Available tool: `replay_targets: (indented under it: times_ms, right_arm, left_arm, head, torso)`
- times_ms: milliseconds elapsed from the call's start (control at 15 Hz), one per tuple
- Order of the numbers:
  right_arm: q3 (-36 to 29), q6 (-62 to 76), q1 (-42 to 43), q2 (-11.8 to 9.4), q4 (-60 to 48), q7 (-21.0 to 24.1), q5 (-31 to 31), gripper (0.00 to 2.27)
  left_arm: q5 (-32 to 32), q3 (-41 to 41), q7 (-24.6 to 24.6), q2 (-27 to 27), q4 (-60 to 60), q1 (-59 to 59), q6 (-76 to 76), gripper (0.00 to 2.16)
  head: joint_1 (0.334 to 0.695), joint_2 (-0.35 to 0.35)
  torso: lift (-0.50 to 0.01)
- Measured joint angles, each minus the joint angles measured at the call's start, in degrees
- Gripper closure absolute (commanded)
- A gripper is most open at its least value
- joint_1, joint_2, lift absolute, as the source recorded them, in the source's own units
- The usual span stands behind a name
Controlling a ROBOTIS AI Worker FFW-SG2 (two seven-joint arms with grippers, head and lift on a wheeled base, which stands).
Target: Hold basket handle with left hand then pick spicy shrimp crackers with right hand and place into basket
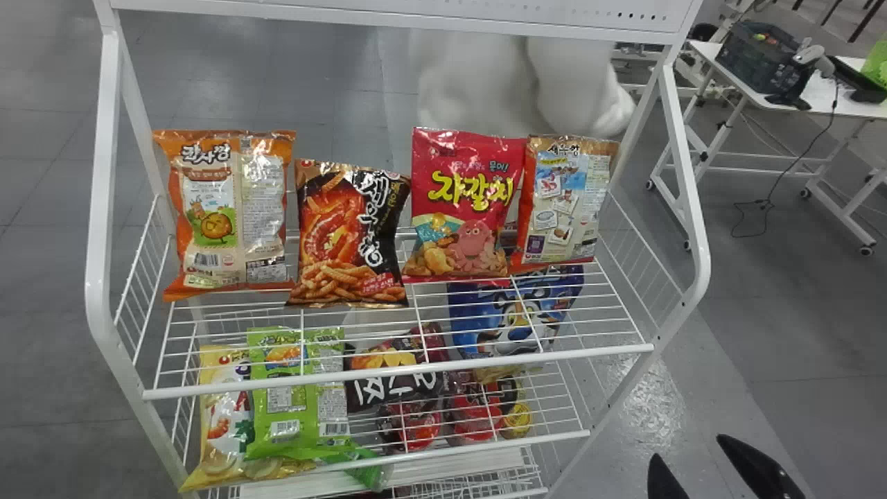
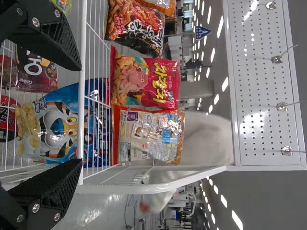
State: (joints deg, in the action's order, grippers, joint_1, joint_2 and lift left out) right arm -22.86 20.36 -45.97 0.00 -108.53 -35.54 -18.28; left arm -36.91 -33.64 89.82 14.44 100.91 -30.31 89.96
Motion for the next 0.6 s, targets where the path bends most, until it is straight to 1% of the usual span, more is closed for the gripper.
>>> replay_targets:
  times_ms: [600]
  right_arm:
    - [0.3,-0.1,0.0,0.0,-0.1,0.0,0.0,0.14]
  left_arm:
    - [0.0,0.2,0.0,0.2,0.0,0.1,0.0,2.15]
  head:
    - [0.695,-0.188]
  torso:
    - [-0.01]
